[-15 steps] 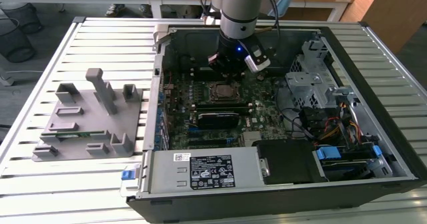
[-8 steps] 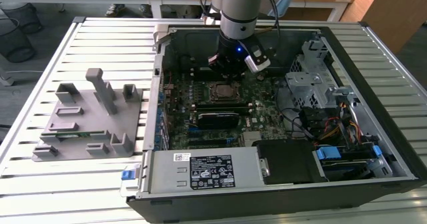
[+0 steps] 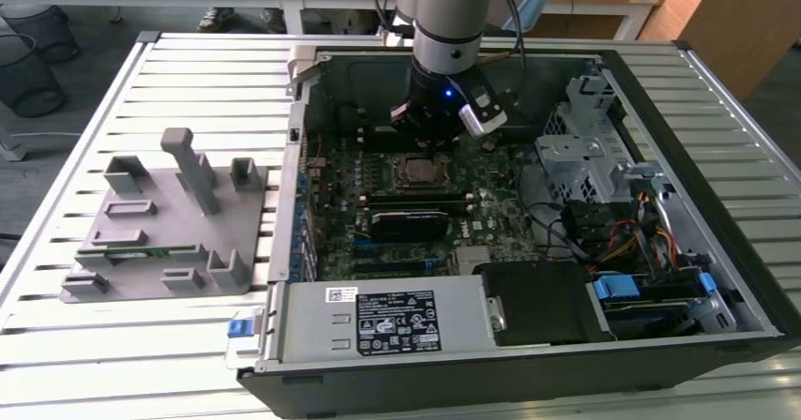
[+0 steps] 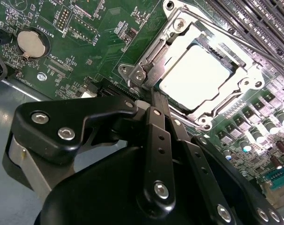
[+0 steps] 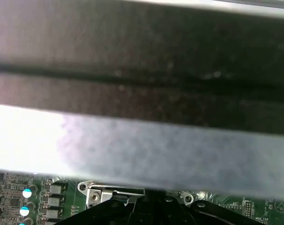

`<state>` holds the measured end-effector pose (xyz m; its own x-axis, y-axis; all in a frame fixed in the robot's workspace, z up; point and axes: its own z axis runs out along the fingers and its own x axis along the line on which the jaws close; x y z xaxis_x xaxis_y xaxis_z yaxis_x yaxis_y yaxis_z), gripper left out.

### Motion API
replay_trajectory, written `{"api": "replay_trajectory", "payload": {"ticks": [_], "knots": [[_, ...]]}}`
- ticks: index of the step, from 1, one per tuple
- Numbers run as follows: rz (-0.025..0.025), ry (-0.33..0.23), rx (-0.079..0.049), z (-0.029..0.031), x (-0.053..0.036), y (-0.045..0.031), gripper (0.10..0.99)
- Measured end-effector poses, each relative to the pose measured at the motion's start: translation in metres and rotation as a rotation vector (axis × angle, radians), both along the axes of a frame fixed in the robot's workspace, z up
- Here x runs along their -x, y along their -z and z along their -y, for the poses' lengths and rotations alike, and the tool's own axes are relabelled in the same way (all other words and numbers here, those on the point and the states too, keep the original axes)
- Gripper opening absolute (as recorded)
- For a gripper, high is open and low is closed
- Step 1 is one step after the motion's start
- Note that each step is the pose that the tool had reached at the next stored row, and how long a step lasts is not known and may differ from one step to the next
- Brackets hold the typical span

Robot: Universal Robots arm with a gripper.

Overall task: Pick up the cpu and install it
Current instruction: 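Install the first cpu locking lever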

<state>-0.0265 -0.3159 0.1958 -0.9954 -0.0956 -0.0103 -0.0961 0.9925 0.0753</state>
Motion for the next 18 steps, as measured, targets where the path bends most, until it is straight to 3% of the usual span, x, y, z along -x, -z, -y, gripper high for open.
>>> {"api": "replay_trajectory", "payload": {"ticks": [9, 18], "knots": [[-0.0003, 0.0, -0.004, 0.0004, 0.0002, 0.0011, 0.106], [-0.0031, 0.0, -0.06, 0.0013, 0.0007, 0.0003, 0.106]]}}
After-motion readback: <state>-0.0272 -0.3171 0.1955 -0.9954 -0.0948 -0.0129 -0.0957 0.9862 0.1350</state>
